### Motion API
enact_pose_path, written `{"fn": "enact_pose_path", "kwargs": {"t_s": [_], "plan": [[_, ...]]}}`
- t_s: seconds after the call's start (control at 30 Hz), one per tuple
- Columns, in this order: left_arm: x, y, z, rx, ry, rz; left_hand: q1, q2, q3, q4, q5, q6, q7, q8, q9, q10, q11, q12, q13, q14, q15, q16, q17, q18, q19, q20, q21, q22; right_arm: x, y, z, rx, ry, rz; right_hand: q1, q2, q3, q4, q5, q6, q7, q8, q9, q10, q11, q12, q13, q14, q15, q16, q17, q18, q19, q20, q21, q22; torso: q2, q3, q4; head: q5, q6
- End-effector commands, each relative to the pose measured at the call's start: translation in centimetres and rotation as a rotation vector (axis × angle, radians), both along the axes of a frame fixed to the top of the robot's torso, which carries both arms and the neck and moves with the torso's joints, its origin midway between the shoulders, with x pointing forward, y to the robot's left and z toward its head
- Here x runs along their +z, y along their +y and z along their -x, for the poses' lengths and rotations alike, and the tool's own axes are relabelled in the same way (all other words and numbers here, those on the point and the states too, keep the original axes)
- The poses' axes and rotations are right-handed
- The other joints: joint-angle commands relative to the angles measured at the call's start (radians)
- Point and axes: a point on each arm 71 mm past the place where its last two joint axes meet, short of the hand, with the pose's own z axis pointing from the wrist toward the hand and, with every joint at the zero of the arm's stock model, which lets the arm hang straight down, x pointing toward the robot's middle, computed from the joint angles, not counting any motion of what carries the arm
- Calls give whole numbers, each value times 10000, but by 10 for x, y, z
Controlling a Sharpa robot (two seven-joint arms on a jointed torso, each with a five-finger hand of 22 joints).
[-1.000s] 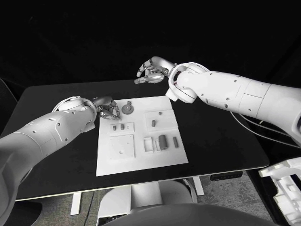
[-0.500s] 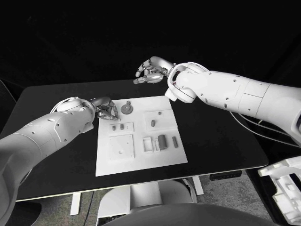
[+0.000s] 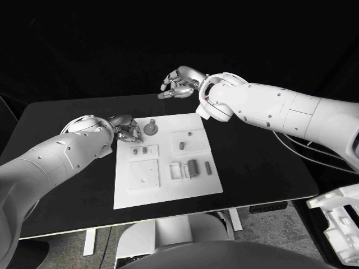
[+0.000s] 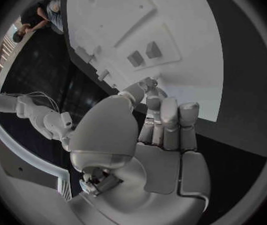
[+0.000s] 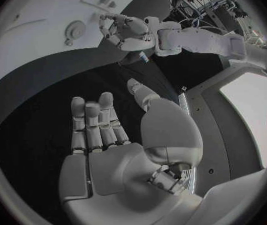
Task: Assemble the parts on the task board
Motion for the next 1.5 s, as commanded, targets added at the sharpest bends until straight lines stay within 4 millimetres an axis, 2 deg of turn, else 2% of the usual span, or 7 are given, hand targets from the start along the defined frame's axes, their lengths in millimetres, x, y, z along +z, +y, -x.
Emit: {"fn": "enact_pose_path", "kwargs": {"t_s": [0.03,0.6,0.8,1.2,1.5], "plan": [[0,-4,1,-128,115,122,36,105,65,11,48,333,288,23,9,-29,-53,-2,-12,-76,-19,18,-16,277,0,-86,578,11,1,2,0,80,-26,16,-36,-54,-49,-17,-25,15,25,23,13,45,-3,43,-13,63,-34,43,-17,-55,32,-17,17,-16,-2,1,6,-13,-2],[-2,-6,2,-141,189,133,41,105,76,15,47,335,296,21,9,-30,-53,-4,-15,-79,-18,18,-19,276,-3,-85,579,11,3,4,1,126,-64,4,-36,-55,-49,-16,-25,15,25,23,13,45,-3,43,-13,63,-34,43,-17,-55,32,-17,16,-16,7,-13,6,-69,-17],[-4,-5,2,-102,228,112,42,105,79,16,47,337,299,20,9,-30,-53,-4,-16,-80,-17,18,-20,276,-3,-85,579,11,4,6,2,190,-87,-11,-36,-55,-49,-16,-25,15,25,23,13,45,-3,43,-13,63,-34,43,-17,-55,32,-17,16,-16,16,-7,-11,-91,-40],[-4,-2,1,-2,216,142,43,104,85,19,46,339,306,18,9,-30,-53,-6,-18,-81,-17,18,-21,274,-5,-84,579,11,6,6,2,199,-123,-14,-36,-55,-49,-16,-25,15,25,23,13,45,-3,43,-13,63,-34,43,-17,-55,32,-17,16,-16,-5,-10,14,-137,-108],[-4,-4,2,-26,218,173,44,104,90,21,45,341,311,17,9,-30,-52,-7,-19,-82,-16,18,-23,274,-6,-83,580,11,7,7,2,235,-124,-21,-36,-55,-49,-16,-25,15,25,23,13,45,-3,43,-13,63,-34,43,-17,-55,32,-17,16,-16,-9,-14,11,-144,-109]]}}
